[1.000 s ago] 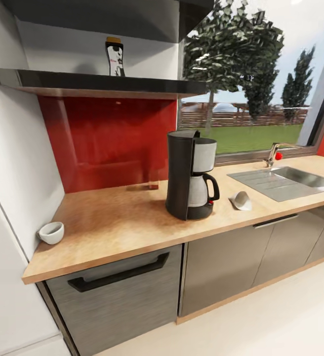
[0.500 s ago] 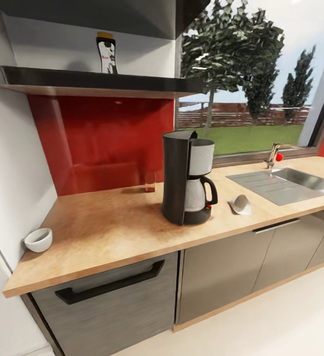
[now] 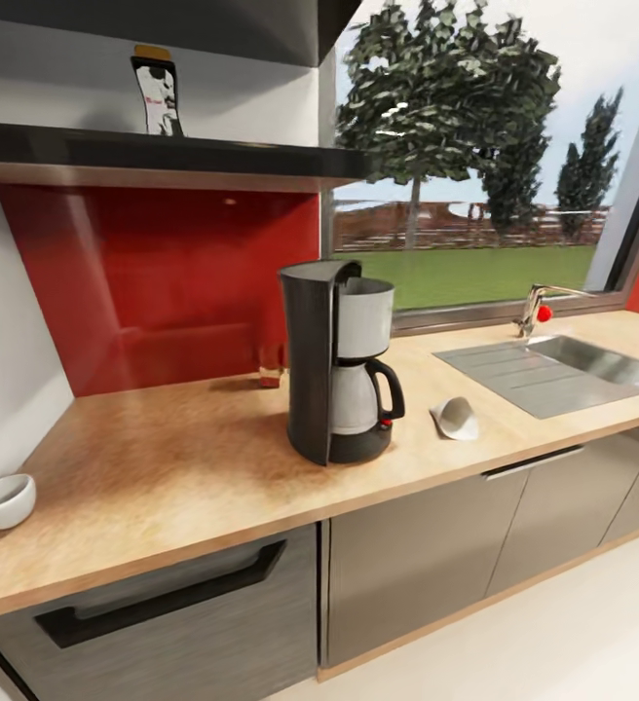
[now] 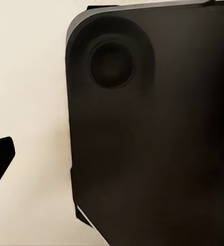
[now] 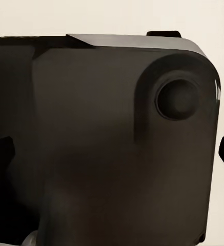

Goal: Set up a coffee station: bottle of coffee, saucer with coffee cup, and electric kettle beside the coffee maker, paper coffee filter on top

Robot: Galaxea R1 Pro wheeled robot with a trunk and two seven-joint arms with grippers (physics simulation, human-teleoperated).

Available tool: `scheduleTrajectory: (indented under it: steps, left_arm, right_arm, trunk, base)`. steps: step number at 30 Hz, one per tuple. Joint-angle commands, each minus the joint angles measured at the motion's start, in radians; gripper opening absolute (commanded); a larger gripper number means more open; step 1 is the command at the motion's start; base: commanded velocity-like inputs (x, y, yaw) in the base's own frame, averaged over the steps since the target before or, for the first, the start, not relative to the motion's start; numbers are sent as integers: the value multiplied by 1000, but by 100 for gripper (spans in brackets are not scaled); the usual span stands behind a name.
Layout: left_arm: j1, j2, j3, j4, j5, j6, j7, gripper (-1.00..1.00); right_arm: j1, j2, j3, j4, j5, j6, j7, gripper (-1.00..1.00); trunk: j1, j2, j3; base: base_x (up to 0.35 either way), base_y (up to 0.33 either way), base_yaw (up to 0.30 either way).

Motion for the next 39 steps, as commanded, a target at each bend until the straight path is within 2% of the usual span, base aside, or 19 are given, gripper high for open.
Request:
scheduleTrajectory:
  steps: [1, 15, 39]
  left_arm:
    - [1, 0, -1, -1, 0, -2, 1, 100]
    - [1, 0, -1, -1, 2, -2, 2, 100]
    - [0, -5, 1, -2, 2, -2, 2, 100]
  right_arm:
    - [0, 0, 0, 1, -2, -3, -2, 100]
    - [-1, -2, -1, 1, 0, -3, -1, 100]
    - [-1, -2, 2, 0, 0, -3, -1, 100]
  trunk:
    - [0, 0, -1]
    - [0, 0, -1]
    - [0, 0, -10]
  base:
    - [106, -288, 0]
    - [89, -294, 0]
    - [3, -305, 0]
